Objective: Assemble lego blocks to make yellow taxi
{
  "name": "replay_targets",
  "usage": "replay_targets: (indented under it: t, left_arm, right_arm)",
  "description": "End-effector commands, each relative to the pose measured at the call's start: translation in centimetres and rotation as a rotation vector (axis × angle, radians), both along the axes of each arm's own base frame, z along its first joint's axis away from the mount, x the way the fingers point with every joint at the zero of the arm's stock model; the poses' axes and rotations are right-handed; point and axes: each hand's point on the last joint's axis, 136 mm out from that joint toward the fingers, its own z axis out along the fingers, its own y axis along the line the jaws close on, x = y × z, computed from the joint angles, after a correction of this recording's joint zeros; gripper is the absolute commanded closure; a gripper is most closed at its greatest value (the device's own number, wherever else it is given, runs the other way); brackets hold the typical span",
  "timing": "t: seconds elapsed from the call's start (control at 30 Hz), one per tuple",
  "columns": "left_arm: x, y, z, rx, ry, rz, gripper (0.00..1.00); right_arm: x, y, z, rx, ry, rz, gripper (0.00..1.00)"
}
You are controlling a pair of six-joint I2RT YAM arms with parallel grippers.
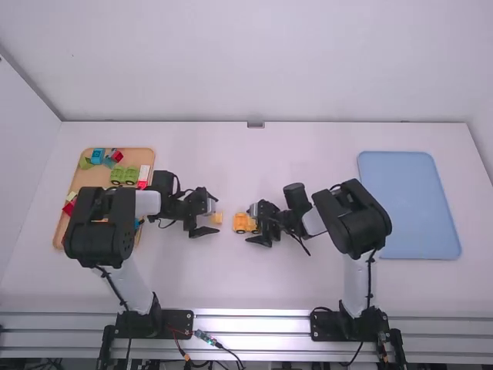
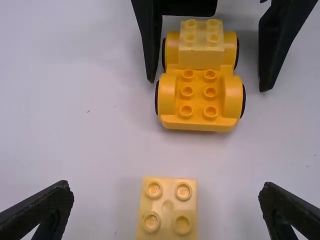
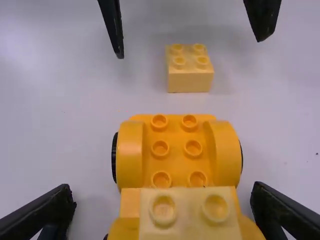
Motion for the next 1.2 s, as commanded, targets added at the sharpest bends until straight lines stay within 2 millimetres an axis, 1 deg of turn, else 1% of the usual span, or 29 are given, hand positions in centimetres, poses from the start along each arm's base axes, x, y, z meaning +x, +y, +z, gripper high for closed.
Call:
replay_targets:
  t: [0.0, 0.1, 0.13, 0.2, 0.23, 0.33, 0.4, 0.47, 0.53, 0.57, 0.6, 0.63, 0.7, 0.97, 1.17]
  left_arm:
    - [-0.2, -0.6, 0.4, -0.036, 0.007, -0.017, 0.01]
    - [-0.2, -0.7, 0.4, -0.036, 0.008, -0.017, 0.01]
    - [-0.2, -0.7, 0.4, -0.036, 0.007, -0.017, 0.01]
    - [-0.2, -0.7, 0.4, -0.036, 0.008, -0.017, 0.01]
    - [-0.2, -0.7, 0.4, -0.037, 0.007, -0.018, 0.01]
    - [-0.2, -0.9, 0.7, -0.055, 0.007, -0.022, 0.01]
    - [-0.3, -1.0, 0.9, -0.069, 0.006, -0.026, 0.01]
    - [-0.2, -0.9, 0.8, -0.063, 0.002, -0.026, 0.01]
    - [-0.2, -0.9, 0.8, -0.064, 0.002, -0.026, 0.01]
    - [-0.2, -0.9, 0.8, -0.066, 0.002, -0.026, 0.01]
    - [-0.2, -1.0, 0.9, -0.069, 0.003, -0.027, 0.01]
    - [-0.2, -1.0, 0.9, -0.067, 0.003, -0.027, 0.01]
    - [-0.2, -1.0, 0.9, -0.067, 0.003, -0.027, 0.01]
    - [-0.2, -1.0, 0.9, -0.068, 0.002, -0.027, 0.01]
    - [-0.1, -1.0, 0.9, -0.068, -0.006, -0.027, 0.01]
  right_arm:
    - [0.3, 0.1, -0.2, 0.001, 0.005, -0.002, 0.1]
    - [0.4, 0.0, -0.1, 0.005, 0.006, -0.005, 0.12]
    - [0.4, 0.0, 0.1, 0.015, 0.01, 0.002, 0.16]
    - [0.4, 0.0, 0.2, 0.02, 0.011, 0.004, 0.19]
    - [0.5, -0.1, 0.2, 0.019, 0.012, 0.002, 0.23]
    - [0.5, -0.1, 0.2, 0.02, 0.011, 0.002, 0.32]
    - [0.5, -0.1, 0.1, 0.017, 0.01, -0.001, 0.32]
    - [0.4, -0.1, 0.0, 0.017, 0.013, 0.0, 0.36]
    - [0.4, -0.1, 0.0, 0.016, 0.015, 0.0, 0.36]
    - [0.4, -0.1, -0.1, 0.013, 0.019, -0.001, 0.34]
    - [0.3, -0.2, -0.1, 0.013, 0.02, -0.001, 0.27]
    - [0.3, -0.2, -0.2, 0.012, 0.025, -0.001, 0.23]
    - [0.3, -0.4, -0.3, 0.006, 0.034, -0.006, 0.2]
    - [0.6, -1.6, -0.2, 0.025, 0.049, -0.026, 0.22]
    - [0.0, -1.6, 0.2, 0.055, 0.044, 0.005, 0.27]
